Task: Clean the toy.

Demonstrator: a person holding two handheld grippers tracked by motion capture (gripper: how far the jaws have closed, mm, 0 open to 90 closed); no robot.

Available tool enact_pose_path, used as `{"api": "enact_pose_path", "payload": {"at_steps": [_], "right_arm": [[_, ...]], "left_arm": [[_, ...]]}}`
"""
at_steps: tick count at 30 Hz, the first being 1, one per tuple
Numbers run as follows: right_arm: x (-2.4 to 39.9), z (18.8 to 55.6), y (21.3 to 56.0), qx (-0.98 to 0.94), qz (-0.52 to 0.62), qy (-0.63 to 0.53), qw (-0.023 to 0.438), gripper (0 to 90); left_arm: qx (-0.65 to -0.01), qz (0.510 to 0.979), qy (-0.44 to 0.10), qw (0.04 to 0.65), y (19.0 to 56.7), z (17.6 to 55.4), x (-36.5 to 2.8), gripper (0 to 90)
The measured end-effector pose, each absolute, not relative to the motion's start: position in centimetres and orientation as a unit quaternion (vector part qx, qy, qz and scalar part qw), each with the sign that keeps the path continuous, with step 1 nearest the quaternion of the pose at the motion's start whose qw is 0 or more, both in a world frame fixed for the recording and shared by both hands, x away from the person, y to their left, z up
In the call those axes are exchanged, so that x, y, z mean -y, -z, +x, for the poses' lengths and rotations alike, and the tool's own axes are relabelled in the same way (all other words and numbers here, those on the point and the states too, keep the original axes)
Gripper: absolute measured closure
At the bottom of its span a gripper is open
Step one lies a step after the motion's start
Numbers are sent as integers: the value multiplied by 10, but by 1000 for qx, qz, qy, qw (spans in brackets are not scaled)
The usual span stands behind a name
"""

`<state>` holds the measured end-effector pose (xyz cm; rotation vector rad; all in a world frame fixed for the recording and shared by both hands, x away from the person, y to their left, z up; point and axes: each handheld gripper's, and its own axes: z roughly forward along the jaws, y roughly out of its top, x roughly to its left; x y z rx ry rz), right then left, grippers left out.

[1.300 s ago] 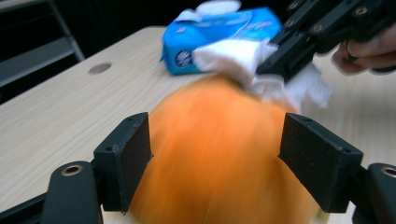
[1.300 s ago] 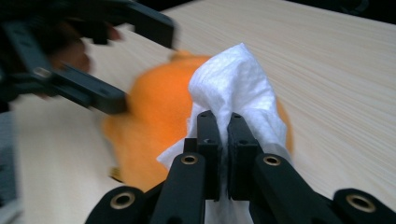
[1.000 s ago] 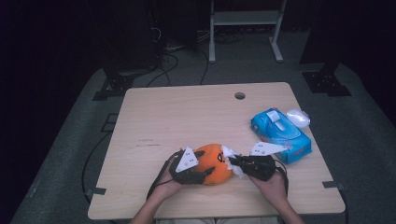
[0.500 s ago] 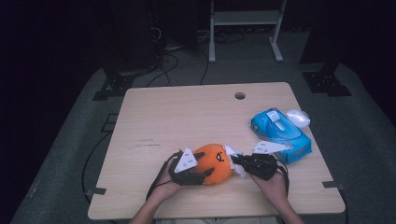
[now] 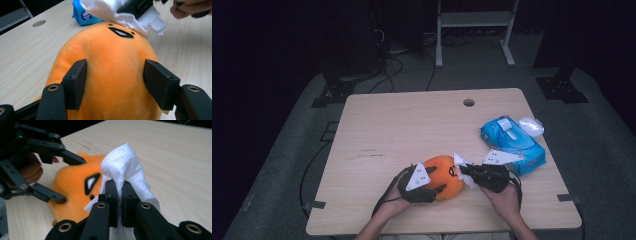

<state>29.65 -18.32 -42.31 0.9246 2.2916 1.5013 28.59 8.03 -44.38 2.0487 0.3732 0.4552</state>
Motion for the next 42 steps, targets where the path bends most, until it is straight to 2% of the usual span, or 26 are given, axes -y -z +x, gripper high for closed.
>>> {"api": "enact_pose_path", "payload": {"at_steps": [4, 6, 7, 8, 10, 12, 13, 17, 18, 22, 26, 28, 30, 31, 32, 34, 39, 42], "right_arm": [[173, 293, 421, -798, 294, -511, 125, 848], [175, 296, 429, -802, 294, -506, 119, 849], [175, 296, 429, -802, 294, -506, 119, 849], [175, 296, 430, -804, 294, -503, 120, 849], [176, 295, 432, -803, 294, -505, 117, 850], [176, 294, 430, -803, 292, -507, 114, 849], [171, 291, 425, -803, 286, -512, 111, 849], [162, 286, 420, -806, 266, -518, 107, 846], [159, 285, 417, -814, 260, -506, 122, 846], [170, 292, 421, -805, 283, -507, 120, 847], [183, 297, 426, -802, 304, -498, 128, 847], [184, 297, 427, -801, 309, -496, 127, 847], [184, 297, 428, -801, 309, -498, 125, 848], [183, 297, 428, -800, 309, -499, 124, 848], [182, 296, 427, -799, 309, -502, 120, 847], [176, 292, 424, -800, 300, -506, 119, 846], [162, 283, 411, -805, 264, -518, 120, 845], [166, 287, 416, -805, 273, -513, 118, 848]], "left_arm": [[-148, 843, -186, 483, 441, 286, -80, 352], [-155, 833, -179, 499, 435, 289, -85, 267], [-166, 827, -186, 505, 432, 291, -87, 267], [-179, 823, -198, 502, 430, 293, -89, 216], [-196, 820, -191, 502, 432, 298, -94, 188], [-199, 827, -181, 494, 439, 299, -93, 211], [-191, 833, -189, 484, 441, 297, -90, 257], [-171, 838, -196, 480, 439, 291, -84, 294], [-167, 839, -199, 478, 438, 290, -83, 306], [-157, 838, -191, 486, 435, 291, -86, 310], [-185, 810, -172, 529, 428, 300, -101, 249], [-220, 806, -173, 522, 428, 306, -106, 176], [-240, 806, -151, 519, 434, 310, -108, 154], [-240, 811, -134, 516, 437, 310, -106, 181], [-225, 818, -135, 512, 440, 308, -104, 260], [-208, 824, -152, 505, 439, 303, -97, 309], [-158, 829, -164, 511, 434, 293, -89, 374], [-162, 823, -158, 521, 432, 294, -92, 360]]}}
